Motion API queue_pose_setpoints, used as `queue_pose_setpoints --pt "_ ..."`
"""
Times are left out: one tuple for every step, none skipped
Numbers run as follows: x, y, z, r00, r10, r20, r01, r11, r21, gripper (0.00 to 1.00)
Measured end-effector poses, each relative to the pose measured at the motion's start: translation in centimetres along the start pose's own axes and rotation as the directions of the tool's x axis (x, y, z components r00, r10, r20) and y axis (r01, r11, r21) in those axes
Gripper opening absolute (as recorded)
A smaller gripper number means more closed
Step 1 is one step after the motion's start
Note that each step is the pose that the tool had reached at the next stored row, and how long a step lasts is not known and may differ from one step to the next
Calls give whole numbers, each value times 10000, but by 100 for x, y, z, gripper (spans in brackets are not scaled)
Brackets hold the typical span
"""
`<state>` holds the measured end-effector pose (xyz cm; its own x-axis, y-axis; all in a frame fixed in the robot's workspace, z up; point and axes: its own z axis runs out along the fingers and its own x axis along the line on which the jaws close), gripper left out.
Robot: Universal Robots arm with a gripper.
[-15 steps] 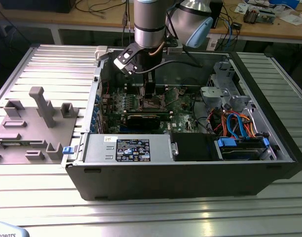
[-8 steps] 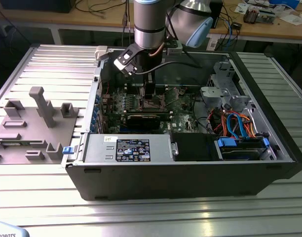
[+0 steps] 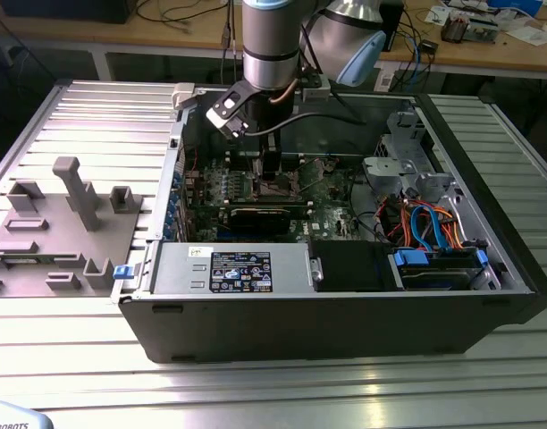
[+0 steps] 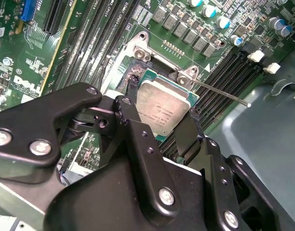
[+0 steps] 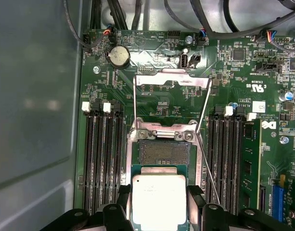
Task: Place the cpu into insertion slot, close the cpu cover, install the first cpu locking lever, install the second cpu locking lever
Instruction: 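Place the cpu into insertion slot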
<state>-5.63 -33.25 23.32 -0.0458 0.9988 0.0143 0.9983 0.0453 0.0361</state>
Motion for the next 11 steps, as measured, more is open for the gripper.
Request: queue_pose_setpoints --pt "0 0 2 10000 0 0 0 10000 1 55" --pt "0 0 5 10000 0 0 0 10000 0 55" --pt "0 0 7 10000 0 -1 0 10000 0 55" --pt "0 0 10 10000 0 -1 0 10000 0 55" --pt "0 0 12 10000 0 -1 0 10000 0 55" --pt "0 -1 13 10000 0 0 0 10000 0 55" --pt "0 0 16 10000 0 -1 0 10000 0 55" --pt "0 -1 19 10000 0 -1 0 10000 0 55" --pt "0 -1 21 10000 0 0 0 10000 1 55" --pt "0 -1 23 10000 0 0 0 10000 0 55" --pt "0 -1 25 10000 0 -1 0 10000 0 55"
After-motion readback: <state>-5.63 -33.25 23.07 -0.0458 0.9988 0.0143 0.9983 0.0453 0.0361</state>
